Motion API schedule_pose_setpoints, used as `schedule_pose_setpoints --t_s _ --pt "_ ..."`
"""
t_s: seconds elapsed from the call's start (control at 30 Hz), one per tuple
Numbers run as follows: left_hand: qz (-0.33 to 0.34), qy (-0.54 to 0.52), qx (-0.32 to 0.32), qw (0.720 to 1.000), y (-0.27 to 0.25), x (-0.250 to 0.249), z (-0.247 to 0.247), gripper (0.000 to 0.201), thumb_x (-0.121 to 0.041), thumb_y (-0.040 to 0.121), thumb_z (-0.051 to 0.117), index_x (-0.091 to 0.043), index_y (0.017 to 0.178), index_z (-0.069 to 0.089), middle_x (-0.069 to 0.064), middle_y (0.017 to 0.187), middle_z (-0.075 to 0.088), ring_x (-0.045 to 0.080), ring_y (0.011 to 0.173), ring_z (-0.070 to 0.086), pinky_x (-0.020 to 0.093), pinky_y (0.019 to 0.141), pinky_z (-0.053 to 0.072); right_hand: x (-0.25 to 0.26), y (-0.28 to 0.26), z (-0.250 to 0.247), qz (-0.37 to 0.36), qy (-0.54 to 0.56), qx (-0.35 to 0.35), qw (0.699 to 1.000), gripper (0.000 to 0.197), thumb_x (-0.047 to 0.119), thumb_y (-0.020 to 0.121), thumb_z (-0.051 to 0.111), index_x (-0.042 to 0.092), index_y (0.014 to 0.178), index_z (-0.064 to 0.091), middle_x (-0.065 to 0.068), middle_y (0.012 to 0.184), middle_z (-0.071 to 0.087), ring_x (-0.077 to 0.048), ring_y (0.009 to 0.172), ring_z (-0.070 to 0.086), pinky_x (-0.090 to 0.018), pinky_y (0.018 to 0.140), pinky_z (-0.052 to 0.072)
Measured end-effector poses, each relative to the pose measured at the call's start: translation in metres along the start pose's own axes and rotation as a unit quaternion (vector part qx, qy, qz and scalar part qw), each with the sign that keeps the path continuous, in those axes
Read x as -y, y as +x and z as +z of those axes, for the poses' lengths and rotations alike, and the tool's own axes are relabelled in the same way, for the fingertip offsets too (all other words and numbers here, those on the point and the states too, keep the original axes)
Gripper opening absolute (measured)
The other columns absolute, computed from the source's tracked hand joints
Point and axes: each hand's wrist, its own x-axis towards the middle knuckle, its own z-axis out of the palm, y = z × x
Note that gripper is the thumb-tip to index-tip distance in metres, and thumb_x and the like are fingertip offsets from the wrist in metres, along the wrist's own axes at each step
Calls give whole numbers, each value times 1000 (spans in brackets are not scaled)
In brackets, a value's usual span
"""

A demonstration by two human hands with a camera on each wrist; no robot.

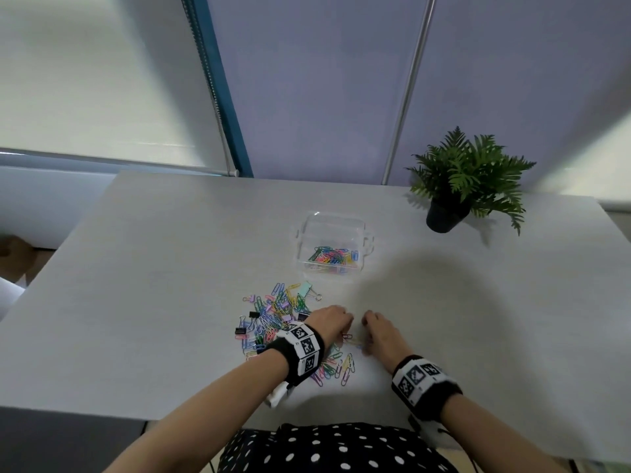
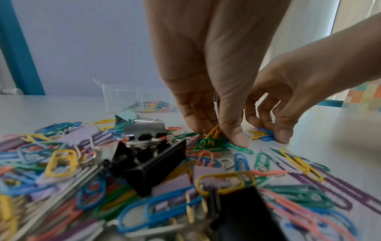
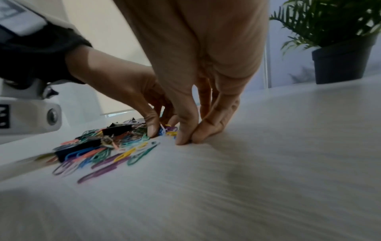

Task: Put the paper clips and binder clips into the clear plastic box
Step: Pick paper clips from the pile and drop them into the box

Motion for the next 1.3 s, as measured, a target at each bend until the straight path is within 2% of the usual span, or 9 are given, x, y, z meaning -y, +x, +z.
schedule_pose_setpoints --t_s 0.13,0.27,0.5,0.63,0.77,1.0,1.1,1.2,1.3 --pt "-40 -98 9 994 3 3 0 20 -10 87 44 1 91 60 -1 73 54 29 93 64 36 85 49 3 7 -1 -19 -1 -22 1000 23 9 76 60 9 96 48 -14 103 56 -31 90 56 -37 74 41" --pt "-22 -94 -18 995 4 12 -4 10 -12 82 59 -9 91 64 8 99 68 25 94 63 27 77 44 5 3 0 -11 -6 -12 1000 24 15 75 63 12 92 47 -11 104 56 -29 93 54 -35 74 41" --pt "-57 -184 -79 978 4 30 -32 17 -13 80 66 -5 95 66 14 96 67 14 81 53 23 74 44 8 12 4 -32 -13 0 999 23 16 77 64 11 94 49 -8 101 53 -26 91 52 -37 75 42" --pt "-110 -346 -107 926 8 46 -49 8 0 86 58 -7 90 58 6 77 59 -3 43 57 5 43 45 8 13 3 -40 -28 31 998 16 11 81 56 19 79 43 -1 88 49 -24 86 51 -35 76 41" --pt "-151 -418 -133 886 23 66 -68 10 -2 86 60 -3 95 59 5 73 62 7 52 62 21 54 58 6 12 2 -35 -35 27 998 5 9 82 53 13 83 51 -8 95 58 -27 88 55 -35 77 43" --pt "-213 -488 -182 826 62 87 -94 15 0 84 62 -5 72 56 9 65 57 4 32 57 14 42 52 8 12 4 -41 -59 26 997 8 9 86 47 16 84 46 -12 103 57 -20 80 46 -35 78 43" --pt "-224 -460 -174 841 72 90 -95 14 -10 86 62 3 91 64 11 76 62 12 56 64 22 65 57 8 10 8 -56 -70 14 996 8 4 86 45 11 89 48 -13 103 55 -20 76 41 -34 72 40" --pt "-214 -362 -130 898 70 89 -94 31 -22 88 59 -1 111 63 17 108 66 29 99 63 38 97 49 8 8 9 -66 -82 9 994 12 1 84 46 12 89 47 -11 98 54 -21 77 42 -34 70 38" --pt "-186 -283 -131 932 55 84 -96 36 -21 89 58 -6 122 59 13 126 60 28 117 56 33 105 40 8 11 5 -71 -53 21 996 17 3 82 47 18 78 40 -3 84 45 -18 75 40 -33 68 37"
